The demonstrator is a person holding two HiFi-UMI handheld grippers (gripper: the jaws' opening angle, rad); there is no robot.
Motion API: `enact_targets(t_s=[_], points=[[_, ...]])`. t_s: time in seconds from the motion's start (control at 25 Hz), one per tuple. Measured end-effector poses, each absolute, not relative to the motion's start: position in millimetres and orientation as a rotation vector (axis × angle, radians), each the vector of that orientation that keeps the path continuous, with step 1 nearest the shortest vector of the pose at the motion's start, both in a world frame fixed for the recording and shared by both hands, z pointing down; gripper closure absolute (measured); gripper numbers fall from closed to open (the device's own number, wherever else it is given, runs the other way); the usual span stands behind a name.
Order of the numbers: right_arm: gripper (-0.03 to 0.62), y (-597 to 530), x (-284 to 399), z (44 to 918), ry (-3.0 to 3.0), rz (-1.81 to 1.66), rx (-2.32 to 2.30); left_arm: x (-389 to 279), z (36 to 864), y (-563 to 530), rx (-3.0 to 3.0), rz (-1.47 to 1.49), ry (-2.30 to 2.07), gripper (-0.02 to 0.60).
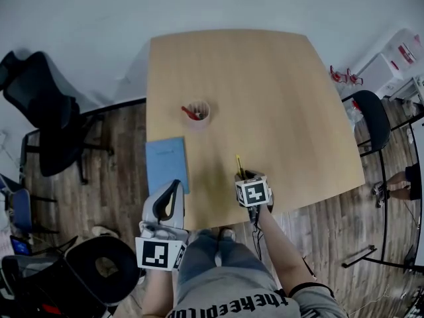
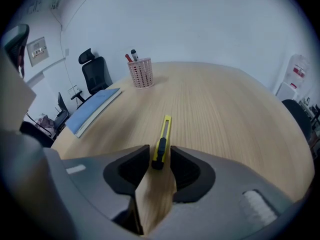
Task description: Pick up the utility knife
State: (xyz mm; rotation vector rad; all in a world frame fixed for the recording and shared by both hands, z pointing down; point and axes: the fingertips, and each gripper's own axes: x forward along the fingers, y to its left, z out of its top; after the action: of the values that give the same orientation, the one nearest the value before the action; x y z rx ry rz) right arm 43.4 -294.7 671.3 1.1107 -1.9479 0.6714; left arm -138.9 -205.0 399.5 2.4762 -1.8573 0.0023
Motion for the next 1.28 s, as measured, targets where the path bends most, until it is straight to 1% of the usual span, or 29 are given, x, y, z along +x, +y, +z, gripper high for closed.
enact_targets(t_s=[0.32, 0.36, 0.44, 0.48, 0.72, 1.28], points=[[0.468, -294, 40, 670, -1.941, 0.617, 1.147, -138, 400, -208, 2.475, -0.009, -1.851, 0.561], [0.475, -294, 39, 670, -1.946, 0.607, 1.142, -138, 399, -209, 2.477, -0.009, -1.850, 0.561], [0.520, -294, 37, 670, -1.949, 0.586, 1.137, -138, 398, -209, 2.477, -0.009, -1.852, 0.561], [0.525, -294, 37, 670, -1.946, 0.578, 1.139, -138, 398, -208, 2.477, -0.008, -1.854, 0.561], [0.528, -291, 34, 666, -1.991, 0.614, 1.178, -144, 400, -206, 2.476, 0.001, -1.867, 0.561], [0.526, -270, 34, 594, -2.228, 0.603, 1.249, -131, 391, -193, 2.510, -0.005, -1.853, 0.561]])
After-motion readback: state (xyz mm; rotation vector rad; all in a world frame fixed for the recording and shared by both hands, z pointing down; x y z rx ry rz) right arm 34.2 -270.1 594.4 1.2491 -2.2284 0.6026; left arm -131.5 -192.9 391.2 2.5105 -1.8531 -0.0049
